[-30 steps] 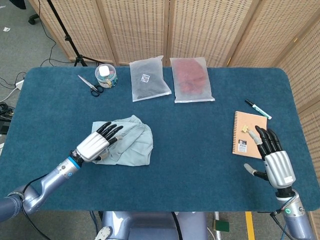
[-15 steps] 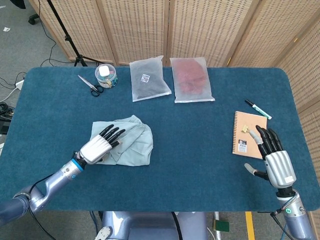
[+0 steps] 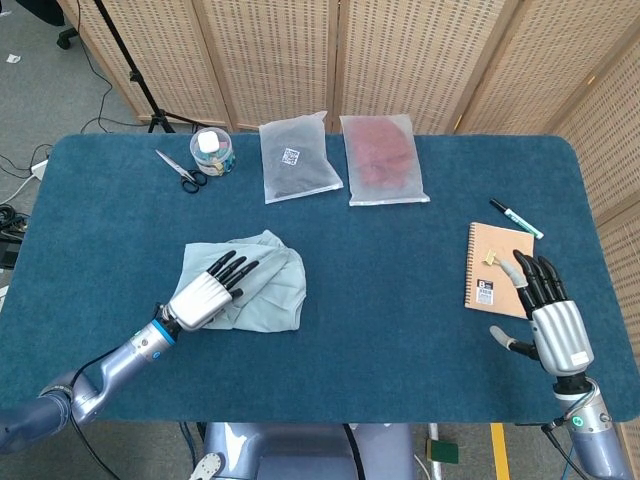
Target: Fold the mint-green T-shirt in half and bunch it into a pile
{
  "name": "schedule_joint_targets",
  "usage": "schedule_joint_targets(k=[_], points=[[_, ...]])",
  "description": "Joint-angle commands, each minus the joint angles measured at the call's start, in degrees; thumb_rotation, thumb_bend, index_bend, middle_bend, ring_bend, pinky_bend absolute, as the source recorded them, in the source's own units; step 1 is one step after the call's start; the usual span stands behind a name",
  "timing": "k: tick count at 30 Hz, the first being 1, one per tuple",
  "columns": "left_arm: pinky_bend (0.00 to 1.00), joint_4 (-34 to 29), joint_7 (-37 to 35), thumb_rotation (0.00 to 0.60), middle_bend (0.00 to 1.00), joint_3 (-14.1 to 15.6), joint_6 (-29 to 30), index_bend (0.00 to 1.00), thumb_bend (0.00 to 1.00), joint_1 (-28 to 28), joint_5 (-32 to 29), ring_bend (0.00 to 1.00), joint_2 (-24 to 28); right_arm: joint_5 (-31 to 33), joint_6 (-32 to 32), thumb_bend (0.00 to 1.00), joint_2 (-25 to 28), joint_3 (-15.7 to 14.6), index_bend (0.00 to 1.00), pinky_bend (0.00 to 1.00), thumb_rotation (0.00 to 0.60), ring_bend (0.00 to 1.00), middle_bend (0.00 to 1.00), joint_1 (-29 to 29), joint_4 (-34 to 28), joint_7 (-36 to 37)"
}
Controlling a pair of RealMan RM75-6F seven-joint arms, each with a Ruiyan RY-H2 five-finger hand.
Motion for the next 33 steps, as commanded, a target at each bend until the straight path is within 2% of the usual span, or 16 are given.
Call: schedule_joint_targets(k=[1,7,19,33], points=[[0.00,0.35,0.27,0.600,0.00,0.01,0.48,0.64,0.36,0.09,0.19,0.00,-0.01,-0.01,0.00,0.13,0.00,-0.02,0.00,0.00,0.600,0.00,0.00,-0.02,-0.02,-0.06],[0.00,1.03,1.54,0.600,0.00,-0.09,1.77,0.70,0.38,0.26,0.65,0.00,0.06,-0.05,-0.01,0.13,-0.02,-0.05,0.00,0.00,0.600,0.00,0.00,-0.03,-0.05,-0.21],[0.00,-0.25,5.35,0.600,0.00,-1.33,3.35,0.70,0.39,-1.65,2.14,0.00,-0.43,-0.05,-0.07,0.13,-0.01,-0.08,0.00,0.00,0.600,0.00,0.00,-0.09,-0.26,-0.62],[0.00,-1.95,17.97,0.600,0.00,-2.51,1.71,0.71,0.39,-6.03,5.48,0.00,-3.08,0.17,-0.06,0.13,0.24,0.06,0.00,0.00,0.600,0.00,0.00,-0.19,-0.52,-0.44]])
